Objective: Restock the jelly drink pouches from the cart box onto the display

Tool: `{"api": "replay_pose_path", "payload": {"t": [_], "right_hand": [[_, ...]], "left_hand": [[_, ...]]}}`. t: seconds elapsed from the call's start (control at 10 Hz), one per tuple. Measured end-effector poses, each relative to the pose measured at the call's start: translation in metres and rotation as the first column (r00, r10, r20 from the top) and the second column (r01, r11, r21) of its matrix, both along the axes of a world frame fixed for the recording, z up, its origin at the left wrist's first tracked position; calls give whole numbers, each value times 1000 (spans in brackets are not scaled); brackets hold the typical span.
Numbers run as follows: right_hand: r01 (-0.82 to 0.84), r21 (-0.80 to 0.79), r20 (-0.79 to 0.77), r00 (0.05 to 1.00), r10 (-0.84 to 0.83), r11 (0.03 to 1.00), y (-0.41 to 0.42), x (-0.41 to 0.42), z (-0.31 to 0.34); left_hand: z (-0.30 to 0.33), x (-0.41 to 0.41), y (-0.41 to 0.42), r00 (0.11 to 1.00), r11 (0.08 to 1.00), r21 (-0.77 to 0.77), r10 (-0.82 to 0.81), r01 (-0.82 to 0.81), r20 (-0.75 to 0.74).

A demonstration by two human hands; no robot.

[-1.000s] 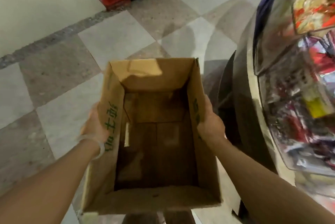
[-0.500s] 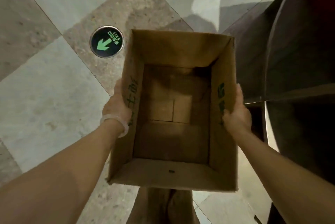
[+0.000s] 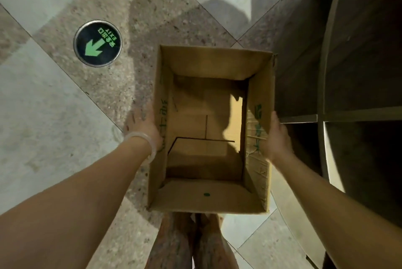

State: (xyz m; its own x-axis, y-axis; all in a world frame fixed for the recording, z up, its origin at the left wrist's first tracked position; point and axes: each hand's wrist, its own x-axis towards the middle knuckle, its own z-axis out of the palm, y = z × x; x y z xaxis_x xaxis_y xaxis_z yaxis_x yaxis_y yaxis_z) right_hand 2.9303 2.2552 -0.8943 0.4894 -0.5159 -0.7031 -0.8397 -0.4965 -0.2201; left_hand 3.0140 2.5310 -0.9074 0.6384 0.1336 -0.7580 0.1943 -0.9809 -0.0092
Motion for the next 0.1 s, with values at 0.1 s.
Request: {"api": "replay_pose_path", "payload": {"t": [0.1], "right_hand": [[63, 111, 43, 997, -68, 992, 25, -20, 47]], "left_hand": [[54, -3, -15, 981, 997, -2, -74, 76, 179]]}}
